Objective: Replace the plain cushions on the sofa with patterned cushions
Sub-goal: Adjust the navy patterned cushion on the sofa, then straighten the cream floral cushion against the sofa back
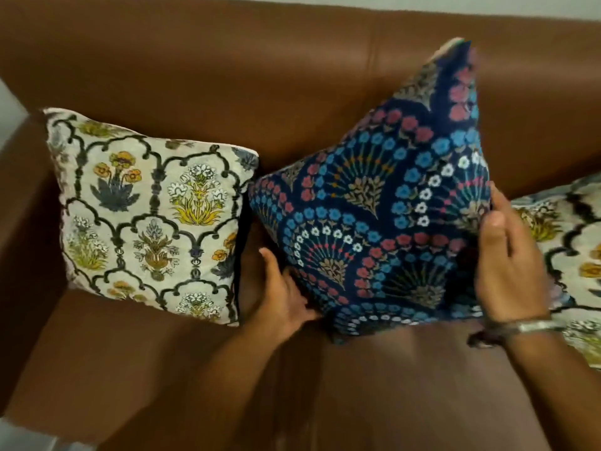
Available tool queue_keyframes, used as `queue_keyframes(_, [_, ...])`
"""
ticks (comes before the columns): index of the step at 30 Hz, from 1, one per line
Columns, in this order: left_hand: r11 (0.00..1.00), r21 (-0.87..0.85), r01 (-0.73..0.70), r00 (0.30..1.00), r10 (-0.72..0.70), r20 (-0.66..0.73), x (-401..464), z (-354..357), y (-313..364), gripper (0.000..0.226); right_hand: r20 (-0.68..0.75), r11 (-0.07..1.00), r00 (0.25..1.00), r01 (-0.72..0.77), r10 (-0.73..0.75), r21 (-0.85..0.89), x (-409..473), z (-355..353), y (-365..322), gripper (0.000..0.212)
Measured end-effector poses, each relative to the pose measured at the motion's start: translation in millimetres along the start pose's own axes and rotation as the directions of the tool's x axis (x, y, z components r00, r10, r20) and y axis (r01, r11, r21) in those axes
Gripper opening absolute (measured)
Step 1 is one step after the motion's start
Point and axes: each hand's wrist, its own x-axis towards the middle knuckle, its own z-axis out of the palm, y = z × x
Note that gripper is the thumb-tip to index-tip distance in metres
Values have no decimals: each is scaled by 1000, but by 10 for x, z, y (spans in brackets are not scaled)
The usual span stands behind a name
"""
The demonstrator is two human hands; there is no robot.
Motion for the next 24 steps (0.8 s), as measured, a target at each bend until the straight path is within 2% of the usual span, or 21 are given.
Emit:
queue_keyframes(2, [997,-62,-37,999,39,25,147,103,-143,109,92,988,991,106,-96,-116,256,47,-70,67])
queue_keyframes(5, [991,-101,-86,995,81,-54,305,114,-188,113,246,935,969,112,-27,-336,476,356,-80,65])
queue_keyframes(7, [997,-41,-64,997,63,-42,254,68,-120,116,189,896,982,67,19,-439,476,483,-70,63])
queue_keyframes(10, [967,233,-106,993,116,-30,2,-209,44,107,-94,893,995,-22,-22,-449,157,540,-97,68])
queue_keyframes(12, [876,439,-199,974,225,-7,-283,-532,254,92,-249,919,962,2,-109,-395,-315,673,-151,72])
queue_keyframes(13, [830,488,-270,950,311,-3,-445,-806,420,75,-249,932,959,40,-138,-360,-611,864,-255,72])
queue_keyframes(15, [735,527,-427,850,525,-43,-782,-1315,736,40,-114,977,989,69,-93,-203,-1189,1281,-504,71])
queue_keyframes(17, [616,597,-515,701,703,-121,-1149,-1890,1247,25,85,995,993,-89,84,51,-1631,1905,-939,68])
queue_keyframes(19, [493,713,-498,584,799,-144,-1332,-2356,1790,28,173,904,928,-362,329,227,-1869,2542,-1336,69])
queue_keyframes(20, [441,765,-470,547,825,-139,-1342,-2527,2035,37,177,844,886,-462,428,274,-1870,2803,-1479,74])
queue_keyframes(21, [417,795,-440,543,829,-133,-1295,-2683,2285,51,160,795,852,-523,498,308,-1806,3048,-1598,78])
queue_keyframes(22, [405,823,-398,572,811,-122,-1194,-2841,2546,64,123,758,825,-557,551,341,-1693,3300,-1688,80])
queue_keyframes(24, [419,853,-310,680,725,-108,-920,-2904,2888,78,63,720,800,-568,596,399,-1392,3561,-1706,73])
